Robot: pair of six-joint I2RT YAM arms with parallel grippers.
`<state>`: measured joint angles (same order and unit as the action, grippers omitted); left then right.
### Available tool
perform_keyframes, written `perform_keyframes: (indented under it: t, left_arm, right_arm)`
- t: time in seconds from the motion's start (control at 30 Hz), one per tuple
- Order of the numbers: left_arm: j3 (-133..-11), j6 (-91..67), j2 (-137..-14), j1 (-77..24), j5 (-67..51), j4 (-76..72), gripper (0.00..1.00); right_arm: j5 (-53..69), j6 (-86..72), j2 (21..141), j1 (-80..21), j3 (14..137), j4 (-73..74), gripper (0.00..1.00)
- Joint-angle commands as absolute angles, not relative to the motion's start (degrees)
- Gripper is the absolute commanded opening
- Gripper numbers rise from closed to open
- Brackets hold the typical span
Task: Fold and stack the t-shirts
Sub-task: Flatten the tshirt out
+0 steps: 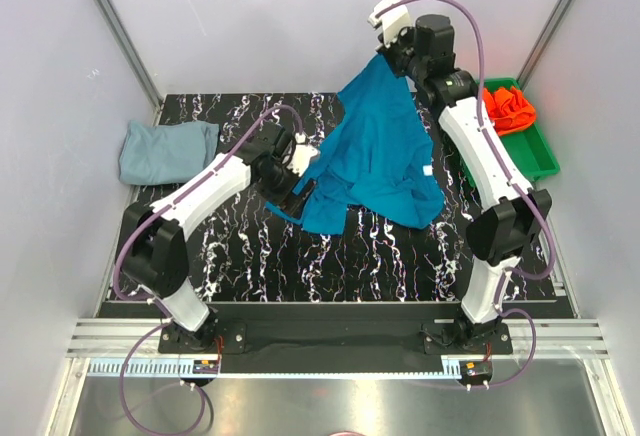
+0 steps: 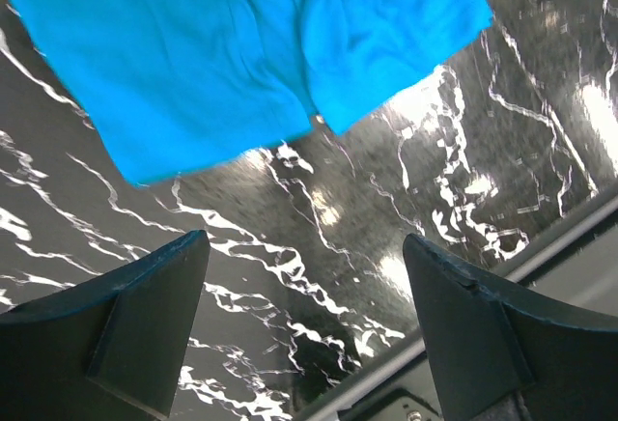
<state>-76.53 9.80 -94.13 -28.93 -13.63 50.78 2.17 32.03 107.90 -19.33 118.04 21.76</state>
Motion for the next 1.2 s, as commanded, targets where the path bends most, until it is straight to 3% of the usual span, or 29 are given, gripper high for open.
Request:
perform_keyframes:
  t: [0.0, 0.1, 0.23, 0.5, 1.17]
  left_arm:
    - [-81.4, 9.5, -93.6, -29.2, -10.7, 48.9, 0.89]
    - [-81.8, 9.6, -94.5, -29.2, -10.3, 47.7, 0.89]
    - [-83.0, 11.0, -100.5, -29.4, 3.0, 43.3, 0.88]
    - [-97.6, 13.9, -117.5, -31.5, 12.3, 44.3, 0.84]
    - [-99.4, 12.0, -123.0, -35.2, 7.7, 45.2, 0.81]
  right_arm:
    - [3.3, 30.1, 107.2, -19.1, 124.4, 19.2, 0.00]
    - [4.0, 30.1, 107.1, -19.1, 125.7, 19.8, 0.00]
    - [3.7, 30.1, 106.6, -19.1, 122.9, 19.8, 0.00]
    - [4.3, 29.3, 105.4, -19.1, 119.7, 20.0, 0.00]
    - [4.0, 29.0, 104.9, -19.1, 117.4, 19.4, 0.00]
